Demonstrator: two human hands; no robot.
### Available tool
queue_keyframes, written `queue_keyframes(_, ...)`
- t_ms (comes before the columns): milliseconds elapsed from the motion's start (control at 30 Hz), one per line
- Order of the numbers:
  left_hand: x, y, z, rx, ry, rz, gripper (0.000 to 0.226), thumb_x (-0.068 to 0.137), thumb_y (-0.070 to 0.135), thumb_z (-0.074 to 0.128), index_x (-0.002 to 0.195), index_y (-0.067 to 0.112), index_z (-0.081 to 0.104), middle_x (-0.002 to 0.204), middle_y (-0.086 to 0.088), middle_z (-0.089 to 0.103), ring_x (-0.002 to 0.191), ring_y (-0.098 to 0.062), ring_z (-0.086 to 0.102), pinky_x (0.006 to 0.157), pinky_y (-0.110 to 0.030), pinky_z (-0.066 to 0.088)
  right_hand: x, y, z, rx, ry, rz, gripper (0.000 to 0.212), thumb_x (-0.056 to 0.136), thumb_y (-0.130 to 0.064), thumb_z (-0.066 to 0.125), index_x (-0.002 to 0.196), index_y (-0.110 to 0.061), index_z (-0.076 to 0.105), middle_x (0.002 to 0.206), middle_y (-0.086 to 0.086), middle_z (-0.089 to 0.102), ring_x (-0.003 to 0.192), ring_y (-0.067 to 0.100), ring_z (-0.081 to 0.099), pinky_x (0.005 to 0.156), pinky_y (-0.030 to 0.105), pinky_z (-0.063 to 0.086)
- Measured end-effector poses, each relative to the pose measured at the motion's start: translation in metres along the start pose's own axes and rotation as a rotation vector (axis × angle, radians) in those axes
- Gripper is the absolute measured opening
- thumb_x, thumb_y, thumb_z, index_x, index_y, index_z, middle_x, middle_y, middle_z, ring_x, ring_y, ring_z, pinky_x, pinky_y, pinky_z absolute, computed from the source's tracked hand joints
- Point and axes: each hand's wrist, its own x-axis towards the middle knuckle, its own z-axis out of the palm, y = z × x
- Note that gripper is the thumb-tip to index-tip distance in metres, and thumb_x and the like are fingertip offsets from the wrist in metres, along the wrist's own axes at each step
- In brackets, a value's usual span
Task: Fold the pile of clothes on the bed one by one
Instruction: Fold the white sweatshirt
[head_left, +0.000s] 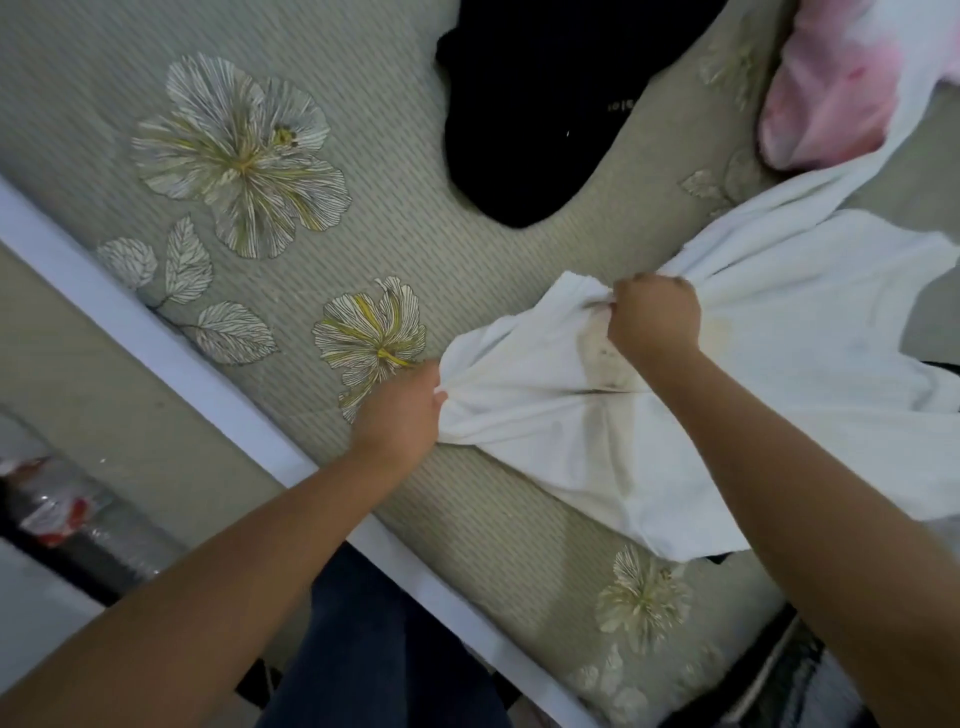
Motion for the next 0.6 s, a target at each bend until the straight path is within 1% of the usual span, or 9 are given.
queue_keyframes(33,-0.005,-0.004,-0.003,-0.043,-0.020,0.007,0.011,0.094,0.017,0.045,0.092,0.008,0.051,0.090,-0.015,0.058,0.084,-0.028,0.054,0.064,-0.032,0.031,-0.017,0.002,0.004,0.032,0.014,0.022,0.021,0.084,-0.004,0.046,0.095,0.002,0.063,0.094,0.021,0.063,0.086,0.035,0.059,0.070,0.033,0.033)
queue_keyframes(100,-0.018,-0.009,-0.003,-0.100,-0.044,0.007,0.010,0.093,0.014,0.046,0.084,0.013,0.042,0.080,-0.011,0.050,0.075,-0.023,0.047,0.060,-0.030,0.025,-0.061,0.000,0.013,0.038,-0.032,0.000,0.019,0.078,0.004,0.047,0.084,0.003,0.065,0.078,0.022,0.063,0.070,0.035,0.061,0.058,0.031,0.030)
queue_keyframes(200,-0.038,-0.008,0.010,-0.205,-0.073,-0.055,0.007,0.091,0.012,0.051,0.087,0.010,0.045,0.082,-0.006,0.045,0.076,-0.019,0.044,0.061,-0.028,0.025,-0.122,0.000,0.028,0.082,-0.105,-0.153,0.015,0.052,0.011,0.052,0.057,0.003,0.064,0.051,0.017,0.057,0.041,0.030,0.057,0.040,0.028,0.042)
queue_keyframes(267,-0.046,-0.005,0.017,-0.290,-0.150,-0.130,0.025,0.085,0.016,0.061,0.106,0.008,0.049,0.091,-0.002,0.046,0.082,-0.018,0.046,0.065,-0.026,0.031,-0.138,0.005,0.040,0.155,-0.273,-0.175,0.026,0.069,0.015,0.048,0.084,0.007,0.067,0.081,0.023,0.064,0.071,0.035,0.064,0.060,0.034,0.050)
queue_keyframes(333,-0.052,-0.004,0.021,-0.369,-0.209,-0.200,0.052,0.080,0.016,0.068,0.125,0.007,0.044,0.101,-0.001,0.047,0.091,-0.015,0.046,0.074,-0.023,0.033,-0.134,0.021,0.050,0.219,-0.410,-0.126,0.032,0.088,0.001,0.041,0.112,-0.001,0.060,0.114,0.016,0.059,0.104,0.031,0.057,0.080,0.033,0.043)
queue_keyframes(400,-0.058,-0.002,0.024,-0.405,-0.230,-0.263,0.052,0.079,0.014,0.069,0.125,0.005,0.046,0.108,-0.004,0.053,0.095,-0.017,0.050,0.076,-0.023,0.035,-0.117,0.035,0.045,0.371,-0.335,0.000,0.026,0.091,-0.006,0.042,0.109,-0.001,0.061,0.110,0.017,0.061,0.102,0.033,0.057,0.077,0.033,0.040)
queue_keyframes(467,-0.063,-0.001,0.027,-0.381,-0.267,-0.304,0.041,0.081,0.011,0.066,0.118,0.002,0.052,0.111,-0.011,0.059,0.097,-0.022,0.055,0.076,-0.026,0.040,-0.099,0.040,0.037,0.363,-0.219,-0.001,0.032,0.090,-0.012,0.050,0.121,-0.003,0.054,0.116,0.017,0.055,0.101,0.035,0.057,0.075,0.035,0.043)
queue_keyframes(533,-0.066,-0.001,0.030,-0.348,-0.328,-0.314,0.033,0.082,0.007,0.061,0.114,-0.001,0.055,0.109,-0.015,0.060,0.100,-0.028,0.056,0.076,-0.027,0.040,-0.084,0.037,0.035,0.228,-0.260,-0.121,0.051,0.086,-0.019,0.056,0.134,-0.011,0.041,0.125,0.016,0.045,0.108,0.033,0.051,0.081,0.037,0.043)
queue_keyframes(600,-0.066,0.003,0.030,-0.279,-0.376,-0.303,0.023,0.084,0.004,0.055,0.106,-0.003,0.058,0.102,-0.016,0.060,0.100,-0.030,0.057,0.070,-0.023,0.036,-0.071,0.029,0.034,0.002,-0.245,-0.315,0.055,0.081,-0.024,0.060,0.132,-0.015,0.042,0.126,0.014,0.041,0.117,0.030,0.040,0.091,0.039,0.035)
